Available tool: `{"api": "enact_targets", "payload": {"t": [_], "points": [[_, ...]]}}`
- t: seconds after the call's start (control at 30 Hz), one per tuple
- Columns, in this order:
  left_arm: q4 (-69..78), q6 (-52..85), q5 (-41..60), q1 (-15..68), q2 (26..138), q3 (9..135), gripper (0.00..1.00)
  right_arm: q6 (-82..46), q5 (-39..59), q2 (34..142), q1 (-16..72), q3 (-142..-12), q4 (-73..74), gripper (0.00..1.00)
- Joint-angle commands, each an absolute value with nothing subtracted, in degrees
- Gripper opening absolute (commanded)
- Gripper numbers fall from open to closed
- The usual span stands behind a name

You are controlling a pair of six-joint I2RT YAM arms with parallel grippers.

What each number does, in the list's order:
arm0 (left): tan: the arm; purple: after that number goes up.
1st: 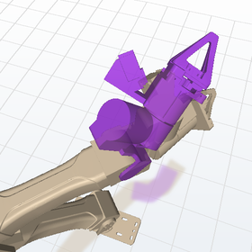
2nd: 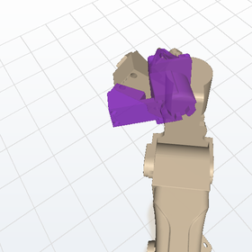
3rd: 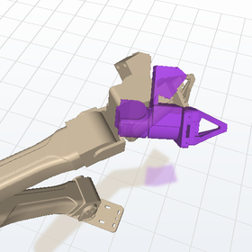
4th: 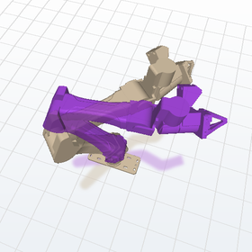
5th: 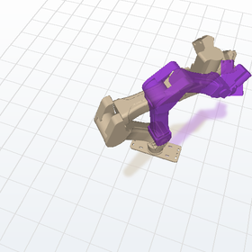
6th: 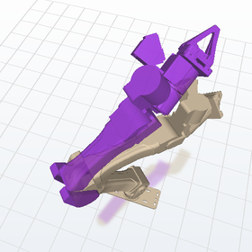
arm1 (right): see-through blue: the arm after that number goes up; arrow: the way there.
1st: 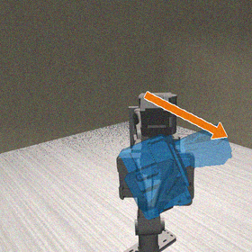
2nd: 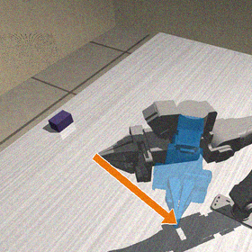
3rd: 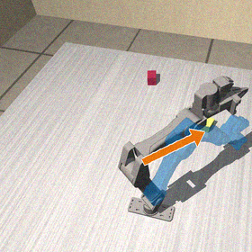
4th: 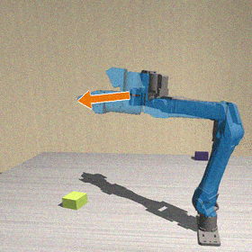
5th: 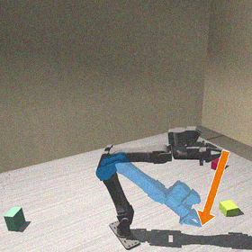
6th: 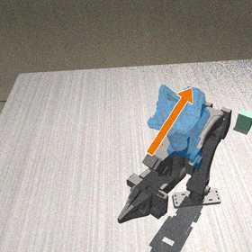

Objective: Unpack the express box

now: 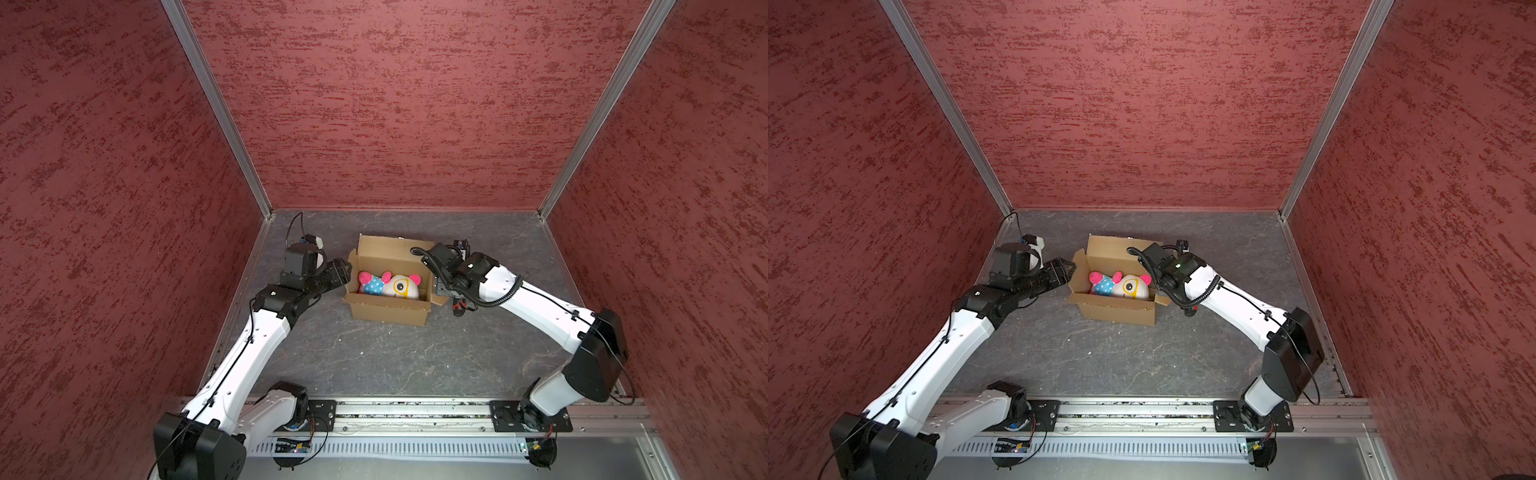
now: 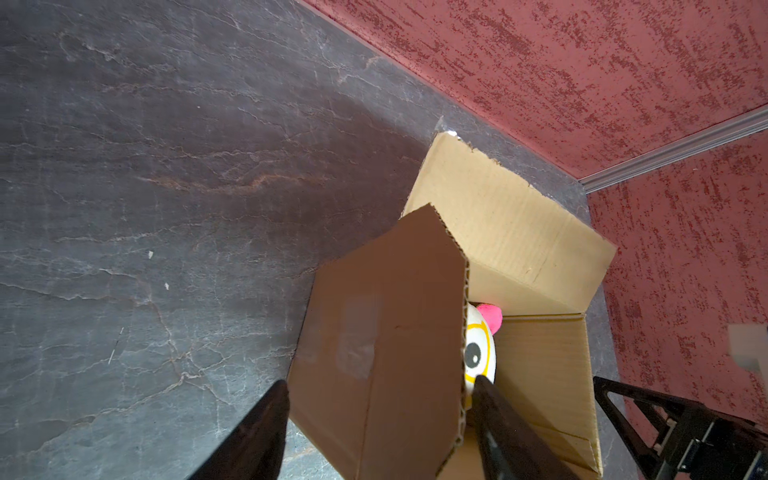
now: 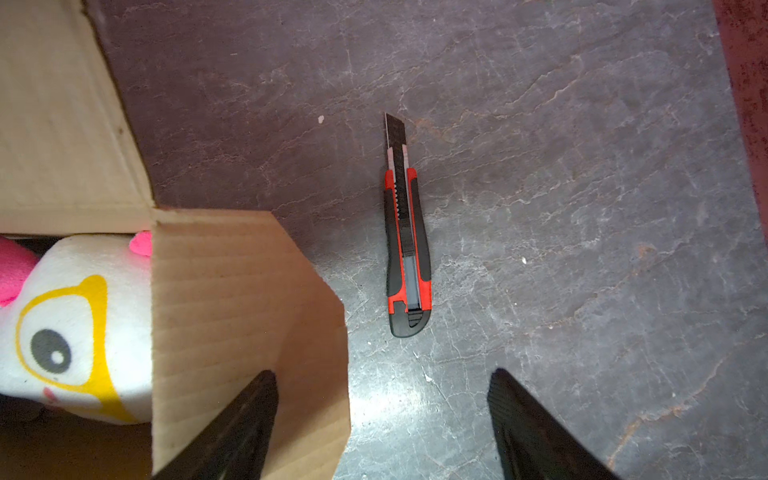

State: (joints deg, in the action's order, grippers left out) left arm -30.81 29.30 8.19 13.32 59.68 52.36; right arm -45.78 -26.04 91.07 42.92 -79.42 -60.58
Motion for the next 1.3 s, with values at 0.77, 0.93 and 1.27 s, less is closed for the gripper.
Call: {"api": "enact_targets", "payload": {"t": [0.77, 0.93, 1.27], "points": [[-20.4, 30.4, 11.7, 7.8, 64.8, 40.1, 0.68, -43.8, -21.9, 91.3, 41.8, -76.7, -53.7, 0.82], [-17.7, 31.2, 13.9, 8.0, 66.2, 38.8, 0.67, -42.6, -17.5, 88.0, 40.8, -70.8, -44.5, 0.82], [-14.2, 32.4, 15.9, 9.8, 68.0, 37.6, 0.67, -40.8, -12.5, 85.3, 40.1, -65.1, -34.0, 0.82]]}}
